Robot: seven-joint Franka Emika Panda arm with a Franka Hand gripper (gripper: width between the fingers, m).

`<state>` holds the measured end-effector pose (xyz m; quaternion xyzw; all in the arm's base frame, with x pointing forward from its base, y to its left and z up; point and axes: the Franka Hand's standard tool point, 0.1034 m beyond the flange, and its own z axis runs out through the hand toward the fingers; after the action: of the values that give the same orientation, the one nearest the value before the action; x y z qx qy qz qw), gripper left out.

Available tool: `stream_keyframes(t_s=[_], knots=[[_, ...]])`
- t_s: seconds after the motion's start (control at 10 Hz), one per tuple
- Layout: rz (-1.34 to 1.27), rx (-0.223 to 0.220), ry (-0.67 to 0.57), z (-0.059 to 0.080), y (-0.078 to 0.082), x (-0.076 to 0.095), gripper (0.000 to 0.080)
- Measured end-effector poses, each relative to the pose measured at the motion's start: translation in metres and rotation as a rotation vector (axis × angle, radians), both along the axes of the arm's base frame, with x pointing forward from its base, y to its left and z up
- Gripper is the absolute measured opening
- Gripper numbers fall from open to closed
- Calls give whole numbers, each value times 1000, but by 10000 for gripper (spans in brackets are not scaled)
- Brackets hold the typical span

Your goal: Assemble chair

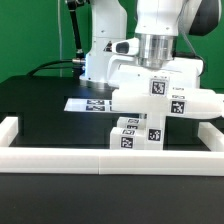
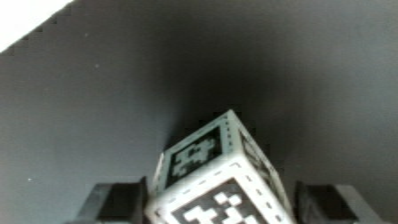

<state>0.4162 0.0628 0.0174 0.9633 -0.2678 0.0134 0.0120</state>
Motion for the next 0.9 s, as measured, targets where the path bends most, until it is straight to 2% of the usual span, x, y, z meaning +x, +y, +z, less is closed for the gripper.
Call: stream_keyframes(t_s=[0.6,0.9], knots=[[4,3,2,1,1,0,396],[22,45,20,22,7,3,396]])
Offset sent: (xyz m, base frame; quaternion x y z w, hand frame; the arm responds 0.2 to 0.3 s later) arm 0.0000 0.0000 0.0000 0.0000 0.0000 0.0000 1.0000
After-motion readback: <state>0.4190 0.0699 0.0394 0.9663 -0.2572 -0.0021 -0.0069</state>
